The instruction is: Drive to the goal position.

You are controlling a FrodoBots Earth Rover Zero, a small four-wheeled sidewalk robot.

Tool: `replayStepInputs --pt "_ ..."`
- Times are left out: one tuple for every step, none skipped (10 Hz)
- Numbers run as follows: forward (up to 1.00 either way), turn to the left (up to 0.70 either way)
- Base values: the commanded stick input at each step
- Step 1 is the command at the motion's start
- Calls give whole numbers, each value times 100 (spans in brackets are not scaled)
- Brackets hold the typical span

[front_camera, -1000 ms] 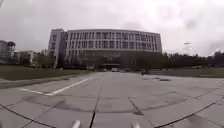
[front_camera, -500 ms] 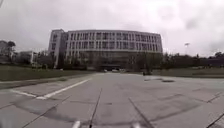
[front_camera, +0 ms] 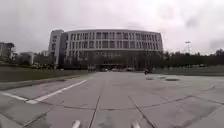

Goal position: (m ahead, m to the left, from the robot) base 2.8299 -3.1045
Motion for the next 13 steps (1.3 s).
replayStepInputs --pt "70 0" --pt "70 0" --pt "70 0" --pt "70 0" --pt "70 0" --pt "70 0" --pt "70 0" --pt "70 0" --pt "70 0" --pt "70 0" --pt "70 0" --pt "70 0" --pt "70 0"
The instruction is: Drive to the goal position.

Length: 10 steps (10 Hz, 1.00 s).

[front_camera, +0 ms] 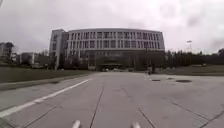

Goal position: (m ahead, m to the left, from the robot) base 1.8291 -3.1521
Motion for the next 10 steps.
replayStepInputs --pt "70 0" --pt "70 0" --pt "70 0" --pt "70 0" --pt "70 0" --pt "70 0" --pt "70 0" --pt "40 0" --pt "10 0" --pt "9 0"
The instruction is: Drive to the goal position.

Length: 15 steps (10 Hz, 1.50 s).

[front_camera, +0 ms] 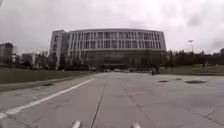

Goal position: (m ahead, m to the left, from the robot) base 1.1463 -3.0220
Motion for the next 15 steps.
replayStepInputs --pt "9 0" --pt "9 0" --pt "9 0" --pt "9 0" --pt "9 0" --pt "9 0" --pt "9 0" --pt "9 0" --pt "9 0" --pt "9 0" --pt "9 0" --pt "9 0" --pt "9 0" --pt "9 0" --pt "9 0"
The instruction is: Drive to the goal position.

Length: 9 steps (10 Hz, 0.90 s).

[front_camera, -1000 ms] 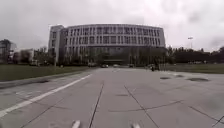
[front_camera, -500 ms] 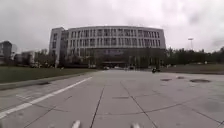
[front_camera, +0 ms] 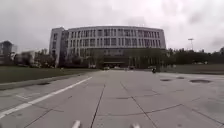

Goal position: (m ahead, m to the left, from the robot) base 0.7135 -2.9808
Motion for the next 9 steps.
replayStepInputs --pt "9 0" --pt "9 0" --pt "9 0" --pt "9 0" --pt "9 0" --pt "9 0" --pt "9 0" --pt "9 0" --pt "9 0"
